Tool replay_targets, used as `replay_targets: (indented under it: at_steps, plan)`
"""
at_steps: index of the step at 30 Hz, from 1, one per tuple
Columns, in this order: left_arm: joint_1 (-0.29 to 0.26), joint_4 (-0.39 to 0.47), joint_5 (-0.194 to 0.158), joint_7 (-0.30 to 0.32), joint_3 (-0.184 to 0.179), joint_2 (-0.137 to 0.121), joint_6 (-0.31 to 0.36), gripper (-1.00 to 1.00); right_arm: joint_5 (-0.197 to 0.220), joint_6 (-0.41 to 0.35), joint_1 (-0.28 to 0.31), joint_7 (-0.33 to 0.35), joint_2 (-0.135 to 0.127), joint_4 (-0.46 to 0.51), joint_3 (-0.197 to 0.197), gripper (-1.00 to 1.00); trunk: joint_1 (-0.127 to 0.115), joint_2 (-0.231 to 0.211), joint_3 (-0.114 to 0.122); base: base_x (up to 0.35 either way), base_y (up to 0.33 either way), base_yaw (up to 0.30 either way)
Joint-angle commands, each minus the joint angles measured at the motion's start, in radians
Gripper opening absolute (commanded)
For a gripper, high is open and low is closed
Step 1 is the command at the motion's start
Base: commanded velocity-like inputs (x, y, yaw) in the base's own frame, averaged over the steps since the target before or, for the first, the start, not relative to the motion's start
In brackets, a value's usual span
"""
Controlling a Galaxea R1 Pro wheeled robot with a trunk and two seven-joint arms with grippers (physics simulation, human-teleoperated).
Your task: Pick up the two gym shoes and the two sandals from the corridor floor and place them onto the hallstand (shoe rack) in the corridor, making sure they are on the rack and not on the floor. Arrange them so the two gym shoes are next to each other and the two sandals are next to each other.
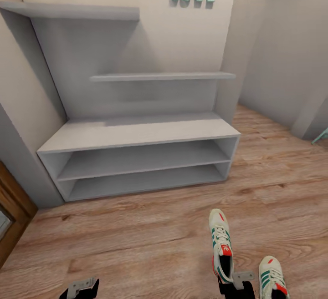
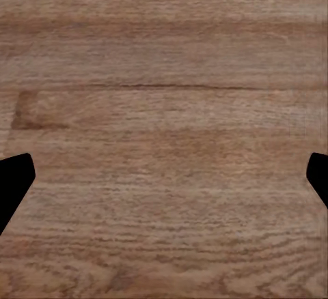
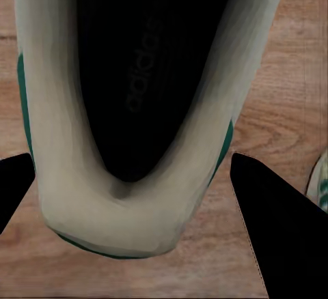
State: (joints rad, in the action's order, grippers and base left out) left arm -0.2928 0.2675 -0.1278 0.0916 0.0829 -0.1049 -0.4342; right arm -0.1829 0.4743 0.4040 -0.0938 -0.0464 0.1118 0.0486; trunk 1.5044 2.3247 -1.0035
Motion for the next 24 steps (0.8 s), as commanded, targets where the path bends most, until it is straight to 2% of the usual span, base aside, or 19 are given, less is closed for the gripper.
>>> replay_targets:
  at_steps: [1, 24]
  plan:
    - [0.000, -0.001, -0.009, 0.010, 0.005, 0.000, -0.001, 1.00, -0.010, 0.003, 0.001, -0.004, 0.000, -0.001, 0.005, -1.00, 0.000, 0.000, -0.001, 0.000, 0.000, -0.300]
    - [0.000, -0.001, -0.008, 0.010, 0.005, 0.000, -0.001, 1.00, -0.010, 0.003, 0.001, -0.004, 0.000, -0.001, 0.005, -1.00, 0.000, 0.000, -0.001, 0.000, 0.000, -0.300]
